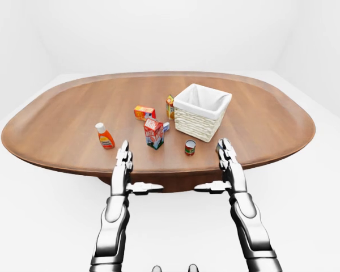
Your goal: Pick up the alphabet soup, and put it in the basket.
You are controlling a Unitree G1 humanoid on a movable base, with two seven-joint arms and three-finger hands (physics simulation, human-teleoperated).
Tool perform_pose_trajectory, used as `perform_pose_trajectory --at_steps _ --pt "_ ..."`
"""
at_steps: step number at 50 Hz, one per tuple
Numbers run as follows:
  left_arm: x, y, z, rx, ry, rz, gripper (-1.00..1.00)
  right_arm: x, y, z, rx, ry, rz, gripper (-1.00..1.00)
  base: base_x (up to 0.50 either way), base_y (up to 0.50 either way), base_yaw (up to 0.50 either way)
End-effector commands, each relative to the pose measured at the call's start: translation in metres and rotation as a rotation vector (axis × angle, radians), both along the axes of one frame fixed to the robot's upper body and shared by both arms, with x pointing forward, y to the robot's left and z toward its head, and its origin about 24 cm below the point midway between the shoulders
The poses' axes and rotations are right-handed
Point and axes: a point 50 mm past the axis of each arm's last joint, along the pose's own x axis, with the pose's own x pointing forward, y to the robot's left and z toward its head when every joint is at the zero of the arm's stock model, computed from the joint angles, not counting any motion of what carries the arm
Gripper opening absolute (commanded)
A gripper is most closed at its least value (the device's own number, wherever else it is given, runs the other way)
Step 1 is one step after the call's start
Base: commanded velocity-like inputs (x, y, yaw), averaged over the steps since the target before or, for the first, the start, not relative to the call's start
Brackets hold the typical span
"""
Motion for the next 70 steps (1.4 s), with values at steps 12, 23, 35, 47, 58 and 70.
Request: perform_pose_trajectory --at_steps 12,23,35,47,58,70 --pt "-0.001 0.022 0.031 -0.081 -0.096 0.043 1.0 -0.009 -0.008 0.017 -0.029 -0.052 -0.01 1.0 0.0 0.0 0.0" --pt "-0.032 0.034 0.1 -0.086 -0.405 0.097 1.0 -0.026 -0.013 0.059 -0.068 -0.199 -0.042 1.0 0.0 0.0 0.0" --pt "-0.058 0.039 0.137 -0.085 -0.587 0.126 1.0 -0.04 -0.016 0.091 -0.087 -0.34 -0.061 1.0 0.0 0.0 0.0" --pt "-0.061 0.039 0.14 -0.081 -0.605 0.129 1.0 -0.048 -0.016 0.101 -0.108 -0.382 -0.055 1.0 0.0 0.0 0.0" --pt "-0.062 0.04 0.14 -0.105 -0.607 0.123 1.0 -0.048 -0.015 0.1 -0.113 -0.377 -0.053 1.0 0.0 -0.24 0.0" --pt "-0.063 0.04 0.14 -0.104 -0.607 0.124 1.0 -0.048 -0.014 0.098 -0.116 -0.372 -0.051 1.0 0.0 -0.5 0.0"
